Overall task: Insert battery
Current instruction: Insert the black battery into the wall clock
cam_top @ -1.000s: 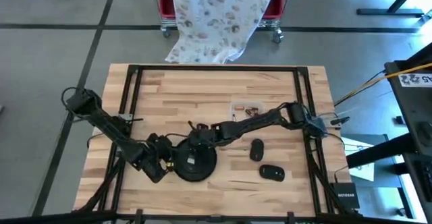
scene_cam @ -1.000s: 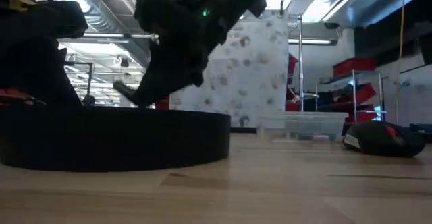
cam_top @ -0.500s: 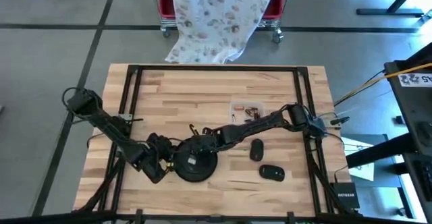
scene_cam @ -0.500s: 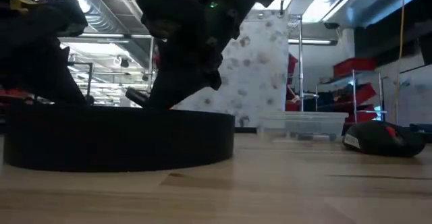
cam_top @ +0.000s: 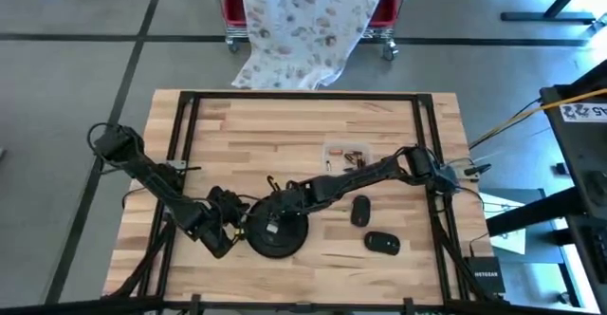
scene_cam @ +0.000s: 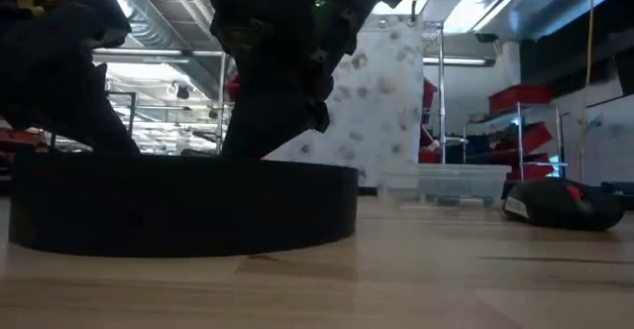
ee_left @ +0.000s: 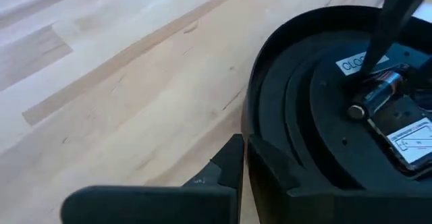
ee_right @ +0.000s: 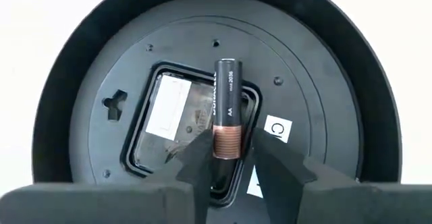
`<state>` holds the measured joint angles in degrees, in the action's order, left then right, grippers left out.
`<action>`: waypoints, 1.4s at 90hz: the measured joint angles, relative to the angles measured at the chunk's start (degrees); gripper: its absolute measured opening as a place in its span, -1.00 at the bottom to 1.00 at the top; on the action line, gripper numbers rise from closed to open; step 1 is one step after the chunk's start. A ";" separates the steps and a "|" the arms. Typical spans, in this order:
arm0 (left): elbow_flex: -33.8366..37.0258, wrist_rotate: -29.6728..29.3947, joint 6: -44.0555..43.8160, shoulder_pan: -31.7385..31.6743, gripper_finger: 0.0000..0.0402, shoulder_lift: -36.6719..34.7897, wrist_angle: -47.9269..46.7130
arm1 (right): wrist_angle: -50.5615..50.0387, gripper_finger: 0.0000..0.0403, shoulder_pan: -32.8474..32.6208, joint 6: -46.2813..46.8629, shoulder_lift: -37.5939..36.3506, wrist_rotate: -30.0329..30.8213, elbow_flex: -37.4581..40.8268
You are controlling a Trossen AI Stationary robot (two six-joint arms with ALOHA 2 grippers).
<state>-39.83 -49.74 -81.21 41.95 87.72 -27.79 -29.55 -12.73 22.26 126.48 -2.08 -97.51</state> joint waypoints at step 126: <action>-0.02 -0.24 0.22 0.00 -0.98 -0.09 -0.06 | 5.34 -1.00 -2.10 -13.83 -1.01 7.06 -0.09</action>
<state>-39.86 -49.98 -80.99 41.95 87.64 -27.85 -24.21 -14.83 8.43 125.47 4.97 -97.60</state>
